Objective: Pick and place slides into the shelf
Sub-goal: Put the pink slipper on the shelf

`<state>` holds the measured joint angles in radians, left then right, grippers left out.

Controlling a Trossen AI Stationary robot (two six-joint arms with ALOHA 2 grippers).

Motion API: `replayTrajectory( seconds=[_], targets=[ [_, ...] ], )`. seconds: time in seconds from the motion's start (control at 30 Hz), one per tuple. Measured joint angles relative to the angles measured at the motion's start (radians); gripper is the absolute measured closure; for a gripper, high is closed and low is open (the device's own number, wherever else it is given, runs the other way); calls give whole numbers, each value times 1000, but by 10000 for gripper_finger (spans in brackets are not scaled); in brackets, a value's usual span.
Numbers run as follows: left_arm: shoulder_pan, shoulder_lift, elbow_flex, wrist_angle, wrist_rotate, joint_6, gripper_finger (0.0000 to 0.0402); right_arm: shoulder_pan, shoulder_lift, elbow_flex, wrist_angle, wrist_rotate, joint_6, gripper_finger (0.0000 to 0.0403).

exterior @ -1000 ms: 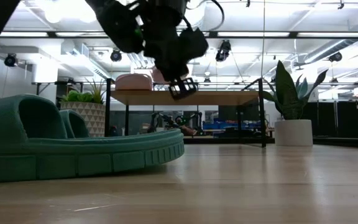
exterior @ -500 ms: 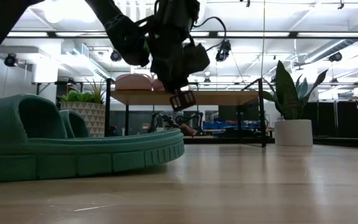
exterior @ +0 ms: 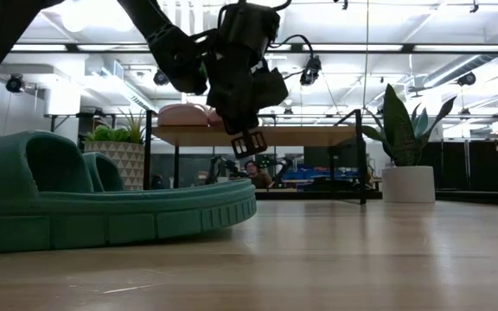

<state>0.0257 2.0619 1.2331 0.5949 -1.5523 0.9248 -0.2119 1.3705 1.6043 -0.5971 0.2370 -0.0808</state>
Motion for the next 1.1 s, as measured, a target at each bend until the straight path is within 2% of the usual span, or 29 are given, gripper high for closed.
replayTrajectory(
  seconds=[0.7,0.8,1.1],
  targets=[
    [-7,-3,39,6,-27,1,112,0,0,0,0,0,0,316],
    [-14,-3,39,6,-26,3,98,0,0,0,0,0,1,321],
    [-30,-16,37,-1,9,47,96,0,0,0,-1,0,1,322]
  ],
)
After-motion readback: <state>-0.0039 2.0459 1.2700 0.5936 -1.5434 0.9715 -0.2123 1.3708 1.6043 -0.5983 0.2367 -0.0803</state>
